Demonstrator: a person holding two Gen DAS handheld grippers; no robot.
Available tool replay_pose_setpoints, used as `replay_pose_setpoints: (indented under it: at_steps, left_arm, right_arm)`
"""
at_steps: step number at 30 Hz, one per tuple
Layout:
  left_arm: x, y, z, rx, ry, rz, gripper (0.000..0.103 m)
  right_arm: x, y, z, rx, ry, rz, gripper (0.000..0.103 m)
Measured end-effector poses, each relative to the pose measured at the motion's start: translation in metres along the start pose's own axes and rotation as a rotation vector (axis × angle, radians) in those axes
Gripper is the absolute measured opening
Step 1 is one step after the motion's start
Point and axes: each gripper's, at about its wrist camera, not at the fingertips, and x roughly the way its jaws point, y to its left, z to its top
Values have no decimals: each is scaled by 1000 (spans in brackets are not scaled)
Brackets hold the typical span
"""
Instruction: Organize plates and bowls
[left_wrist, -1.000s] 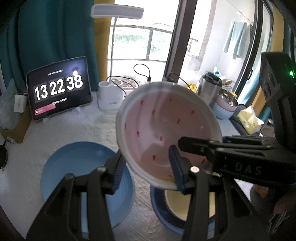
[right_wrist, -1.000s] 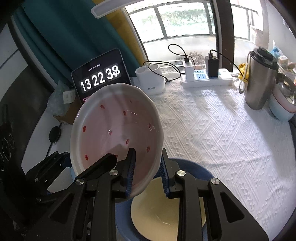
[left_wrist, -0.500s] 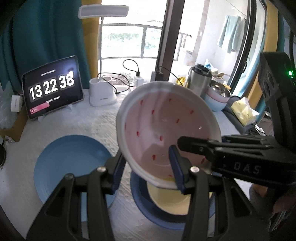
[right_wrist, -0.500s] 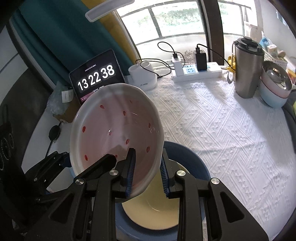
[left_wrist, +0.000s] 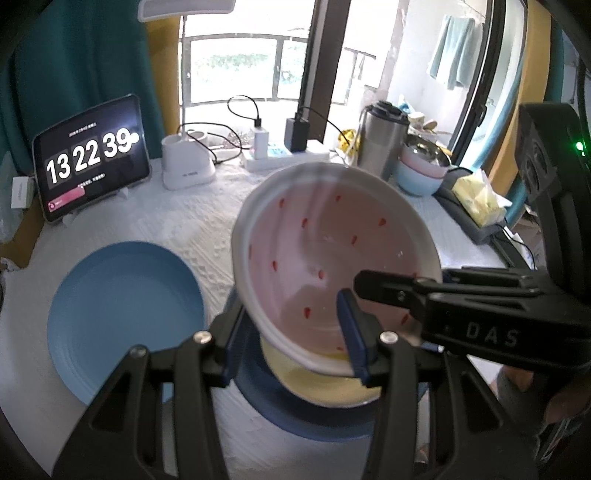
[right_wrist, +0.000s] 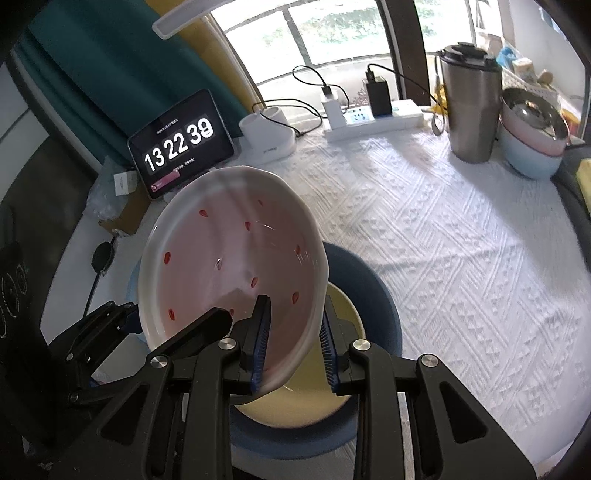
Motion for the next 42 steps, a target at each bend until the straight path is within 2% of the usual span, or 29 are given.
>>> replay_pose_setpoints:
  at_steps: [16, 27, 42]
  left_arm:
    - [8, -9, -27, 16, 49, -10, 47]
    - [8, -6, -36, 37, 58, 3, 47]
    - [3, -2, -38, 41, 46, -19, 47]
  right_arm:
    - [4, -14, -27, 34, 33, -8, 28]
    - [5, -13, -31, 46, 44, -17, 28]
    - [8, 7, -33, -52, 84, -146, 29]
